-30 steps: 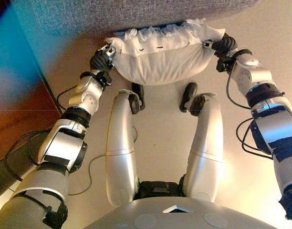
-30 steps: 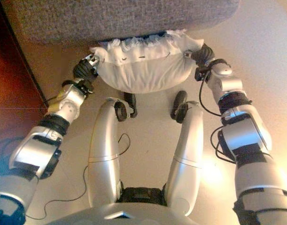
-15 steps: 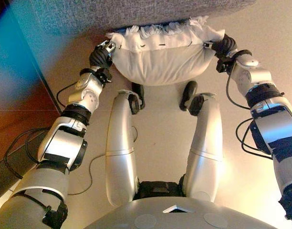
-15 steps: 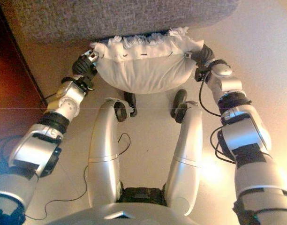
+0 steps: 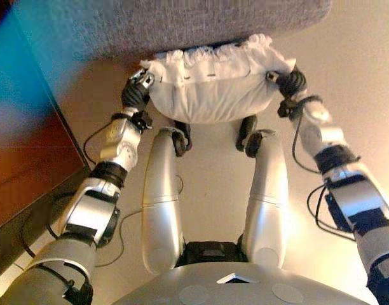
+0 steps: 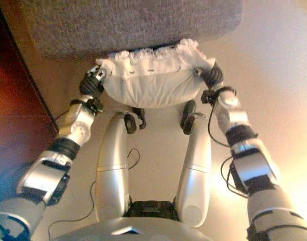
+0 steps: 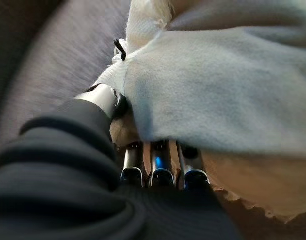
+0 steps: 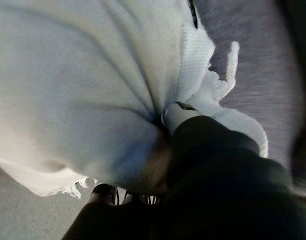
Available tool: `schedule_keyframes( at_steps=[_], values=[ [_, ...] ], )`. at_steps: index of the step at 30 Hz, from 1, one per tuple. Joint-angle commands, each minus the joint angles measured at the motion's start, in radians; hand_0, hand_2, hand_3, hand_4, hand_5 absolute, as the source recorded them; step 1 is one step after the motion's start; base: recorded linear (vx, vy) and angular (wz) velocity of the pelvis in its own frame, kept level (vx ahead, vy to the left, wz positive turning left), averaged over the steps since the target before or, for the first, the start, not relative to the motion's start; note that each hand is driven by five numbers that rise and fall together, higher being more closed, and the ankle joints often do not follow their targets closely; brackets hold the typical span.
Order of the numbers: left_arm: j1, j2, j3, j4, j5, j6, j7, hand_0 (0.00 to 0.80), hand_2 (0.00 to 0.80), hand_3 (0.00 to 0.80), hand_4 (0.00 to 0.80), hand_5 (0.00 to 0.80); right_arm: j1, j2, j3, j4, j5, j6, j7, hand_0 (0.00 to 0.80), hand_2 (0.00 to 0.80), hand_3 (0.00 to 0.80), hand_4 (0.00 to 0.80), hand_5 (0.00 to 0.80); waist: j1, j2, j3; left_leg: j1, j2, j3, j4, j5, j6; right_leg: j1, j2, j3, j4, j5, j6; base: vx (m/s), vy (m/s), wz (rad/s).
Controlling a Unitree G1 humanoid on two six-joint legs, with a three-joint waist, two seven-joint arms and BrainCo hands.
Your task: Pick up the cushion and take it to the sofa
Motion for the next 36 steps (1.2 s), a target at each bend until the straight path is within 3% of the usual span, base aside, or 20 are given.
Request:
schedule_keyframes(
  at_steps=[1,7,9,15,22,28,31,34,36],
  values=[
    [-0.018,-0.061,-0.017,-0.179,0.086,-0.067,-0.021,0.8,0.8,0.8,0.8,0.8,-0.003,0.082,-0.03,-0.238,0.01,-0.13,0.028,0.8,0.8,0.8,0.8,0.8,-0.007,0.003,-0.012,0.184,0.02,-0.018,-0.165,0.007,-0.103,0.144,-0.002,0.011,-0.196,0.143,0.074,0.088,-0.054,-0.01],
    [0.148,-0.067,0.024,-0.343,0.106,-0.025,-0.033,0.8,0.8,0.8,0.8,0.8,0.205,0.108,-0.094,-0.404,-0.084,-0.16,-0.006,0.8,0.8,0.8,0.8,0.8,0.005,-0.023,-0.036,0.441,-0.016,-0.018,-0.39,0.068,-0.107,0.395,-0.012,-0.039,-0.414,0.175,0.086,0.164,-0.059,0.02],
    [0.205,-0.066,0.034,-0.39,0.105,-0.009,-0.045,0.8,0.8,0.8,0.8,0.8,0.273,0.105,-0.115,-0.437,-0.093,-0.153,0.0,0.8,0.8,0.8,0.8,0.8,0.007,-0.037,-0.062,0.505,-0.03,-0.019,-0.468,0.121,-0.105,0.469,-0.018,-0.056,-0.509,0.214,0.079,0.159,-0.065,0.09],
    [0.271,-0.057,0.054,-0.436,0.119,0.043,-0.061,0.8,0.8,0.8,0.8,0.8,0.375,0.093,-0.14,-0.46,-0.106,-0.136,0.028,0.8,0.8,0.8,0.8,0.8,0.016,-0.065,-0.131,0.67,-0.029,-0.032,-0.608,0.168,-0.115,0.657,-0.019,-0.088,-0.652,0.228,0.078,0.136,-0.111,0.08],
    [0.377,-0.066,0.092,-0.447,0.11,0.136,-0.06,0.8,0.8,0.8,0.8,0.8,0.49,0.089,-0.148,-0.514,-0.132,-0.063,0.036,0.8,0.8,0.8,0.8,0.8,0.013,-0.09,-0.254,0.865,0.006,-0.044,-0.707,0.198,-0.137,0.896,0.056,-0.087,-0.786,0.218,0.041,0.193,-0.16,-0.02],
    [0.473,-0.074,0.121,-0.519,0.128,0.187,-0.084,0.8,0.8,0.8,0.8,0.8,0.549,0.075,-0.171,-0.598,-0.17,-0.02,0.039,0.8,0.8,0.8,0.8,0.8,0.023,-0.081,-0.339,0.981,0.035,-0.061,-0.793,0.236,-0.157,1.028,0.111,-0.078,-0.861,0.201,0.016,0.209,-0.115,0.03],
    [0.493,-0.079,0.136,-0.535,0.11,0.194,-0.09,0.8,0.8,0.8,0.8,0.8,0.556,0.064,-0.18,-0.608,-0.168,-0.004,0.047,0.8,0.8,0.8,0.8,0.8,0.023,-0.079,-0.358,1.008,0.037,-0.052,-0.788,0.24,-0.161,1.065,0.12,-0.078,-0.876,0.194,0.007,0.083,-0.047,0.03],
    [0.49,-0.082,0.135,-0.537,0.101,0.197,-0.082,0.8,0.8,0.8,0.8,0.8,0.561,0.055,-0.183,-0.609,-0.162,-0.007,0.045,0.8,0.8,0.8,0.8,0.8,0.021,-0.082,-0.368,1.005,-0.005,-0.031,-0.738,0.212,-0.147,1.085,0.11,-0.09,-0.886,0.196,0.008,0.003,-0.023,0.03],
    [0.483,-0.084,0.141,-0.539,0.099,0.211,-0.093,0.8,0.8,0.8,0.8,0.8,0.556,0.054,-0.18,-0.601,-0.162,-0.007,0.031,0.8,0.8,0.8,0.8,0.8,0.025,-0.079,-0.379,1.022,-0.059,-0.021,-0.748,0.182,-0.129,1.097,0.107,-0.094,-0.886,0.199,0.017,-0.007,0.014,0.06]
  ],
)
